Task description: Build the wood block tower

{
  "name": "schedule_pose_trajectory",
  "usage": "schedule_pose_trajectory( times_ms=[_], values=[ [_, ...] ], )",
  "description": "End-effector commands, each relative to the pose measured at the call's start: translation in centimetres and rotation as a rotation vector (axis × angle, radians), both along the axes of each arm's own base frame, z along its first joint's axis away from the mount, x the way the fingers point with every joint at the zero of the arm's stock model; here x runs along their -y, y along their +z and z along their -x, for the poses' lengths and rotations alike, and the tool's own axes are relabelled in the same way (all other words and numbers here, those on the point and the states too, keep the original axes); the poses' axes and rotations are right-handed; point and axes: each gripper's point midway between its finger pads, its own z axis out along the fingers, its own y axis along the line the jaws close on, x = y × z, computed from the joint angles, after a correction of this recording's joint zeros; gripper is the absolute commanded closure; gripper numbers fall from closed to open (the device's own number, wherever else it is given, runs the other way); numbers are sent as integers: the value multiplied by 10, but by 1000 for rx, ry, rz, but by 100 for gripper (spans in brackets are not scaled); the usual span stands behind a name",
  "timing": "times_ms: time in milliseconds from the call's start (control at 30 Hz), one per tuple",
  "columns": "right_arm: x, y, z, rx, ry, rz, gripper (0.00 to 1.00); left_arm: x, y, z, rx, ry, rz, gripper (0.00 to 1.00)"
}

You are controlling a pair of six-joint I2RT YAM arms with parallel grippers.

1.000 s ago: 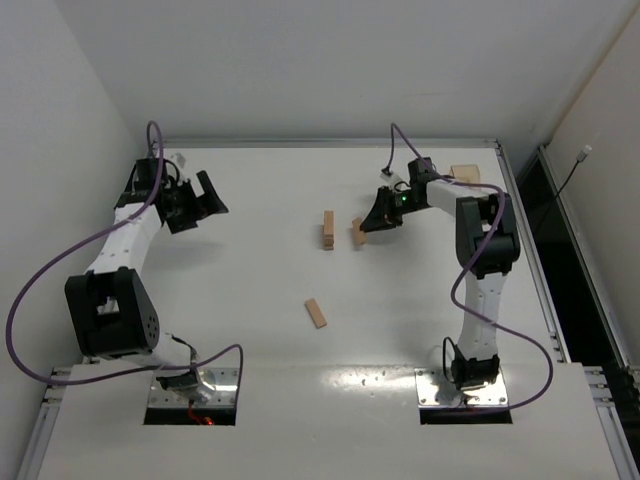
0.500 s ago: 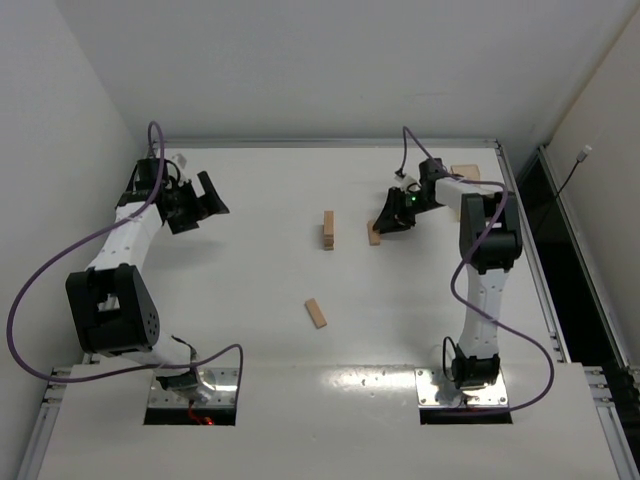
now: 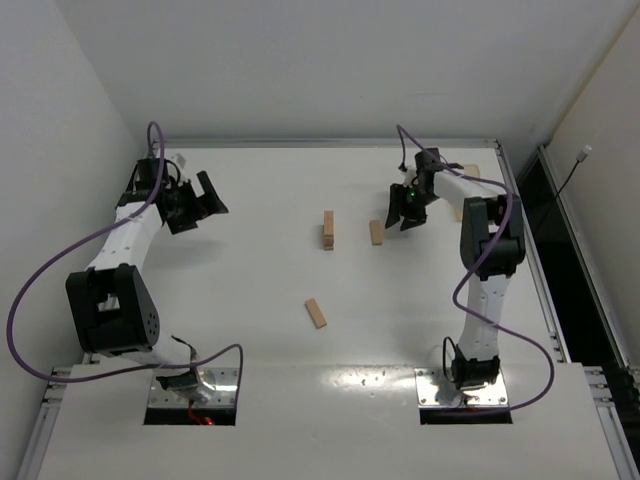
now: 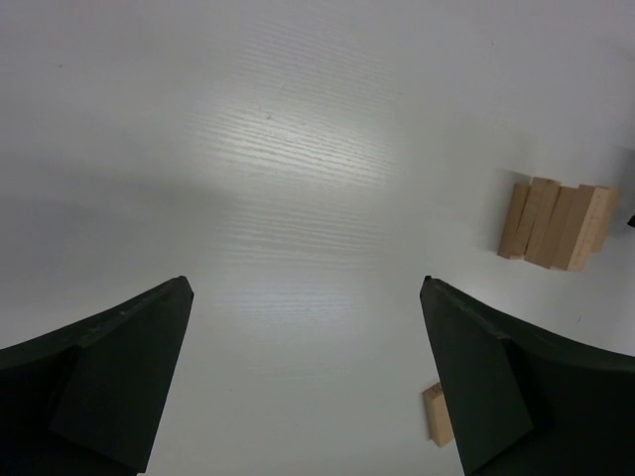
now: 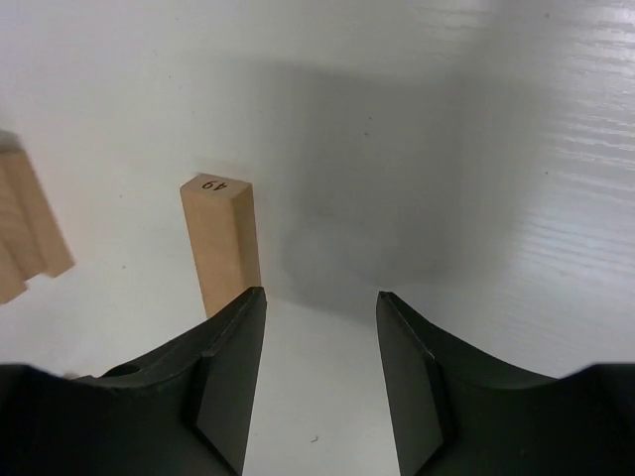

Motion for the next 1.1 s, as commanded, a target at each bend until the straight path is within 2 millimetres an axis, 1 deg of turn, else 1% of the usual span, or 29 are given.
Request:
schedule_pose_trajectory(
  times_ms=[0, 67, 100, 133, 167, 200, 267, 300, 333, 367, 433, 467, 500, 567, 633, 667, 767, 833, 867, 933, 1033, 1067],
  values=[
    [-2, 36, -15, 132, 57, 235, 54, -9, 14, -12, 55, 36, -40, 0],
    [-10, 38, -11, 139, 90, 257, 54, -12, 12, -11, 41, 60, -52, 0],
    [-21, 42, -9, 159, 121, 246, 54, -12, 15, -10, 50, 60, -53, 0],
    [-26, 47, -6, 167, 133, 236, 54, -12, 15, -10, 50, 60, -53, 0],
    [-27, 48, -9, 182, 131, 233, 54, -12, 15, -10, 50, 60, -53, 0],
    [-37, 48, -3, 183, 157, 240, 54, -12, 15, -10, 50, 60, -53, 0],
    [-42, 47, -1, 186, 158, 262, 54, -15, 9, -7, 30, 73, -66, 0],
    [-37, 46, 0, 182, 152, 307, 54, -15, 9, -7, 30, 73, -66, 0],
    [-37, 43, 3, 169, 130, 320, 54, -18, 9, -7, 28, 83, -77, 0],
    [-34, 38, 5, 151, 117, 338, 54, -17, 8, -5, 19, 83, -76, 0],
    [-24, 31, 9, 133, 82, 386, 53, -17, 11, -5, 28, 83, -77, 0],
    [-19, 31, 7, 135, 56, 411, 53, -17, 11, -5, 28, 83, -77, 0],
    [-22, 32, 8, 137, 54, 419, 53, -17, 11, -5, 28, 83, -77, 0],
    [-19, 32, 7, 138, 39, 433, 51, -17, 7, -3, 19, 83, -76, 0],
    [-24, 24, 16, 104, 36, 424, 51, -17, 7, -3, 19, 83, -76, 0],
    [-27, 24, 17, 100, 42, 406, 51, -15, 8, -2, 20, 77, -69, 0],
    [-35, 15, 24, 68, 54, 360, 51, -16, 9, -4, 29, 77, -70, 0],
    [-44, 16, 25, 66, 69, 311, 51, -16, 9, -4, 29, 77, -70, 0],
    [-45, 18, 23, 82, 67, 307, 51, -16, 13, -4, 40, 77, -72, 0],
    [-50, 22, 22, 94, 73, 278, 51, -16, 13, -4, 40, 77, -72, 0],
    [-52, 23, 22, 90, 68, 267, 51, -15, 9, -2, 31, 77, -70, 0],
    [-51, 20, 25, 81, 69, 269, 51, -15, 9, -2, 31, 77, -70, 0]
  ],
)
